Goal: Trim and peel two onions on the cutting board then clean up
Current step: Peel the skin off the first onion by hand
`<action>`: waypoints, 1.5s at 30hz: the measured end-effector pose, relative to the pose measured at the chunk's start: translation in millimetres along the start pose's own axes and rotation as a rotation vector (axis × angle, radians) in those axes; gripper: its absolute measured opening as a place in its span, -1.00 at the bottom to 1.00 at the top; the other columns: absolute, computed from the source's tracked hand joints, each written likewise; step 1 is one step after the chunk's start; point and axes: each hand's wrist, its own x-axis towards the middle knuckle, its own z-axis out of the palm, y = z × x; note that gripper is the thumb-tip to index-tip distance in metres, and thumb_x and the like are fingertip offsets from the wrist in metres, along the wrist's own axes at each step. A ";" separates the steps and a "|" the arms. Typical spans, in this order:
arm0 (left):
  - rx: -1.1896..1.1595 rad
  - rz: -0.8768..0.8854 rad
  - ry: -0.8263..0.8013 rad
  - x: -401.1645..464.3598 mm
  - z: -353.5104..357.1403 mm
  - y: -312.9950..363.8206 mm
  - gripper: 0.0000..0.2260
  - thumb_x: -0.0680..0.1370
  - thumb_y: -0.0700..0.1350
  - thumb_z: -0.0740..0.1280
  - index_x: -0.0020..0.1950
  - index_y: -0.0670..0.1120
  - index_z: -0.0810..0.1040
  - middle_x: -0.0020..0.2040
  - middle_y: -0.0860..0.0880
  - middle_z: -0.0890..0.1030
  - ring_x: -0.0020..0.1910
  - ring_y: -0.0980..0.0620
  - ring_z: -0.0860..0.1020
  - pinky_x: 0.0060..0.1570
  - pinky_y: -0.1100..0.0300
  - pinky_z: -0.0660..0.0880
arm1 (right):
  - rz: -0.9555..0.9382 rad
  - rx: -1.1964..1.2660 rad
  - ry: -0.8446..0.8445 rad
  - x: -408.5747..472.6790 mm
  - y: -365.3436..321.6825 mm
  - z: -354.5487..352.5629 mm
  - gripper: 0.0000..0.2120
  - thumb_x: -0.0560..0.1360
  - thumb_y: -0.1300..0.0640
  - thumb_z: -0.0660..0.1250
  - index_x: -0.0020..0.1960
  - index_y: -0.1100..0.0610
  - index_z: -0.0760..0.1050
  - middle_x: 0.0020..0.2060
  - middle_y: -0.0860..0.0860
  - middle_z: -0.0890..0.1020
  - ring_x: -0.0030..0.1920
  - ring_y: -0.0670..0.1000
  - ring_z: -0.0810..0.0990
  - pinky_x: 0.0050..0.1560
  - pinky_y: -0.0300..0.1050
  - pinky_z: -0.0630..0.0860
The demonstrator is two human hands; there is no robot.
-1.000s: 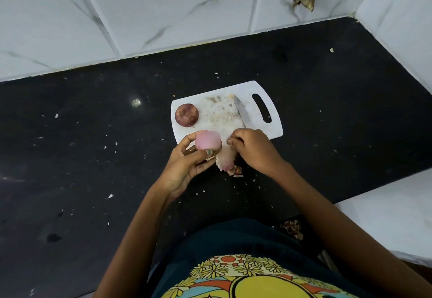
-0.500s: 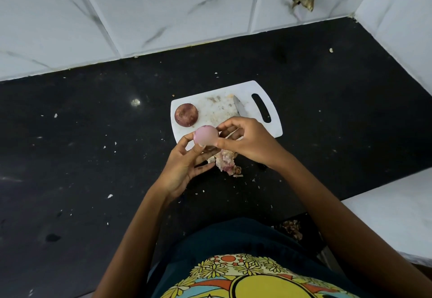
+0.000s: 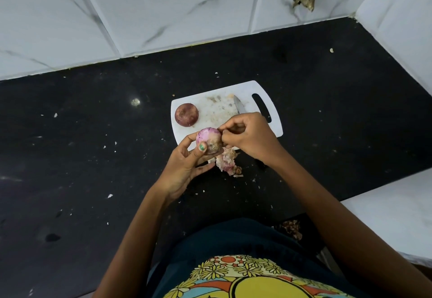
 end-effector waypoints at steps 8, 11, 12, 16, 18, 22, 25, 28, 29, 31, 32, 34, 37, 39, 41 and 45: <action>0.027 0.013 0.016 -0.3 1.7 0.8 -0.41 0.26 0.18 0.51 0.20 -0.01 0.45 0.05 -0.10 0.70 0.11 -0.08 0.65 0.24 -0.09 0.51 | 0.020 -0.031 -0.060 -4.9 -0.4 0.9 -0.72 0.36 0.07 0.53 0.03 0.12 0.62 -0.17 -0.06 0.67 -0.24 -0.22 0.62 -0.24 -0.35 0.55; 0.061 0.029 0.027 -0.8 2.1 0.5 -0.48 0.29 0.13 0.44 0.19 0.01 0.45 0.02 -0.07 0.71 0.07 -0.06 0.66 0.26 -0.12 0.49 | -0.009 -0.086 -0.027 -5.6 -3.8 4.3 -0.73 0.35 0.10 0.53 0.01 0.14 0.62 -0.21 -0.07 0.66 -0.27 -0.26 0.59 -0.29 -0.42 0.50; 0.073 0.031 0.030 -1.1 2.0 0.7 -0.46 0.28 0.16 0.46 0.19 0.02 0.45 0.02 -0.07 0.70 0.08 -0.06 0.66 0.25 -0.10 0.50 | -0.014 -0.088 -0.022 -5.6 -4.5 4.8 -0.74 0.34 0.11 0.53 -0.01 0.15 0.62 -0.23 -0.07 0.66 -0.28 -0.25 0.59 -0.29 -0.41 0.51; 0.109 0.024 0.024 -1.3 0.8 -0.7 -0.35 0.23 0.30 0.53 0.20 0.04 0.45 0.07 -0.10 0.69 0.12 -0.08 0.65 0.22 -0.05 0.51 | -0.006 -0.077 -0.046 -4.3 -5.9 2.3 -0.80 0.33 0.15 0.53 -0.07 0.17 0.63 -0.29 -0.08 0.65 -0.31 -0.23 0.60 -0.23 -0.32 0.58; 0.096 0.025 0.016 -2.1 0.9 -1.5 -0.43 0.31 0.24 0.46 0.22 0.02 0.45 0.07 -0.09 0.69 0.13 -0.08 0.64 0.28 -0.15 0.46 | -0.018 -0.087 -0.036 -3.0 -4.5 0.7 -0.84 0.35 0.19 0.50 -0.07 0.17 0.65 -0.30 -0.11 0.65 -0.30 -0.21 0.61 -0.21 -0.32 0.58; 0.104 0.016 0.000 -2.6 4.4 -0.1 -0.36 0.28 0.29 0.47 0.23 0.00 0.44 0.09 -0.10 0.69 0.13 -0.07 0.64 0.28 -0.12 0.45 | -0.010 -0.075 0.033 0.4 3.0 -1.2 -0.89 0.41 0.27 0.41 -0.08 0.17 0.67 -0.30 -0.13 0.65 -0.25 -0.11 0.66 -0.14 -0.15 0.64; 0.084 0.015 0.028 -1.4 5.9 0.2 -0.45 0.33 0.20 0.41 0.23 -0.01 0.43 0.05 -0.08 0.70 0.11 -0.06 0.65 0.32 -0.18 0.42 | 0.021 0.002 0.011 -1.6 4.5 0.0 -0.92 0.43 0.13 0.45 -0.08 0.10 0.64 -0.22 -0.06 0.67 -0.20 -0.08 0.68 -0.13 -0.06 0.65; 0.111 0.023 0.038 -1.1 4.3 -0.1 -0.26 0.20 0.34 0.52 0.23 0.01 0.42 0.06 -0.08 0.70 0.11 -0.06 0.65 0.21 -0.04 0.51 | 0.004 -0.031 -0.013 -5.2 2.1 3.4 -0.76 0.36 0.03 0.52 -0.04 0.09 0.60 -0.18 -0.05 0.67 -0.22 -0.14 0.65 -0.18 -0.25 0.60; 0.116 0.023 0.036 -1.2 3.7 -0.2 -0.26 0.20 0.35 0.52 0.24 0.01 0.42 0.06 -0.08 0.70 0.11 -0.06 0.65 0.21 -0.02 0.51 | -0.005 -0.048 -0.008 -5.6 0.9 5.1 -0.75 0.35 0.06 0.54 -0.03 0.10 0.59 -0.19 -0.05 0.66 -0.25 -0.16 0.63 -0.21 -0.30 0.58; 0.103 0.025 0.030 -2.1 3.9 -0.5 -0.37 0.30 0.25 0.45 0.26 -0.01 0.40 0.06 -0.07 0.70 0.10 -0.06 0.65 0.26 -0.11 0.48 | -0.015 -0.076 0.012 -4.9 -1.0 7.3 -0.77 0.33 0.10 0.54 -0.06 0.10 0.59 -0.23 -0.06 0.66 -0.29 -0.20 0.60 -0.26 -0.37 0.55; 0.093 0.022 0.030 -2.3 3.7 -0.9 -0.40 0.32 0.21 0.42 0.26 -0.02 0.40 0.06 -0.07 0.70 0.10 -0.06 0.65 0.29 -0.14 0.46 | -0.018 -0.081 0.016 -4.3 -1.6 7.6 -0.79 0.33 0.10 0.54 -0.08 0.08 0.60 -0.24 -0.07 0.66 -0.30 -0.21 0.59 -0.28 -0.37 0.54; 0.090 0.019 0.026 -2.7 3.3 -1.6 -0.36 0.30 0.24 0.45 0.27 -0.02 0.39 0.07 -0.08 0.70 0.11 -0.07 0.65 0.28 -0.12 0.47 | -0.018 -0.071 0.006 -3.6 -2.5 6.9 -0.81 0.32 0.11 0.54 -0.11 0.06 0.60 -0.25 -0.07 0.66 -0.30 -0.18 0.60 -0.27 -0.35 0.56; 0.085 0.007 0.024 -2.5 3.1 -2.7 -0.38 0.31 0.23 0.44 0.26 -0.01 0.40 0.07 -0.07 0.70 0.12 -0.07 0.65 0.29 -0.14 0.45 | -0.021 -0.081 -0.007 -2.6 -1.7 5.2 -0.81 0.33 0.14 0.53 -0.08 0.11 0.62 -0.25 -0.09 0.66 -0.28 -0.17 0.62 -0.25 -0.33 0.57; 0.071 0.003 0.019 -2.6 3.7 -2.7 -0.42 0.33 0.20 0.40 0.27 -0.01 0.40 0.07 -0.07 0.70 0.13 -0.08 0.64 0.32 -0.17 0.42 | -0.042 -0.072 0.019 -1.2 -0.2 3.9 -0.88 0.36 0.24 0.47 -0.10 0.16 0.64 -0.30 -0.13 0.64 -0.31 -0.20 0.61 -0.27 -0.38 0.54; 0.074 0.005 0.009 -2.7 4.7 -2.5 -0.28 0.27 0.31 0.48 0.29 -0.02 0.40 0.11 -0.07 0.68 0.15 -0.09 0.63 0.27 -0.10 0.47 | -0.056 -0.063 0.056 0.0 2.5 1.6 -0.88 0.38 0.33 0.40 -0.13 0.17 0.65 -0.33 -0.14 0.63 -0.32 -0.19 0.62 -0.26 -0.37 0.55; 0.059 0.009 0.004 -1.5 3.1 -2.0 -0.14 0.19 0.36 0.52 0.34 -0.05 0.38 0.15 -0.06 0.67 0.19 -0.09 0.61 0.27 -0.09 0.45 | -0.013 0.030 0.018 0.4 6.2 -0.2 -0.86 0.45 0.30 0.36 -0.13 0.08 0.62 -0.23 -0.04 0.67 -0.19 -0.05 0.68 -0.13 -0.09 0.65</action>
